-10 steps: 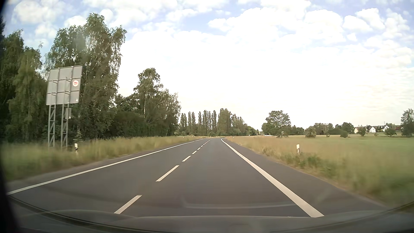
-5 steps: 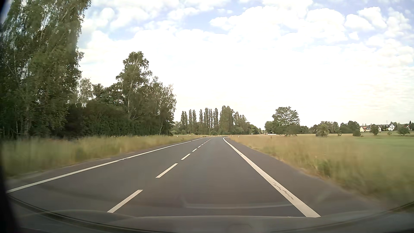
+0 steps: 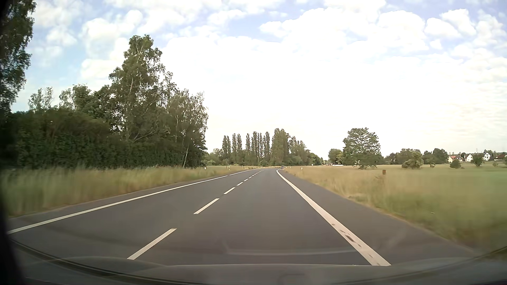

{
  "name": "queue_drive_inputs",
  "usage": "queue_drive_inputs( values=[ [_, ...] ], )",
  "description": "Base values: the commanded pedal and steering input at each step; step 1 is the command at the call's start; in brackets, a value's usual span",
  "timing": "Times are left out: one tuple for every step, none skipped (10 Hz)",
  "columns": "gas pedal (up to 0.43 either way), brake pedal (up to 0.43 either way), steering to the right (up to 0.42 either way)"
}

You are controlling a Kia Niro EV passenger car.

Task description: Follow the waypoints while adhering to traffic rules and regulations

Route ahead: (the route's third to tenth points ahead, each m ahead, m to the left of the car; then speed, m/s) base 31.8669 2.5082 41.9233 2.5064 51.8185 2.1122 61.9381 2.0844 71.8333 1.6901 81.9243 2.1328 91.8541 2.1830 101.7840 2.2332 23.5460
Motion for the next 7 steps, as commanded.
queue_drive_inputs(
  values=[
    [0.26,0.03,-0.003],
    [0.26,0.03,-0.003],
    [0.26,0.03,-0.002],
    [0.26,0.03,-0.001],
    [0.26,0.03,-0.001],
    [0.26,0.03,0.0],
    [0.228,0.03,-0.001]
  ],
)
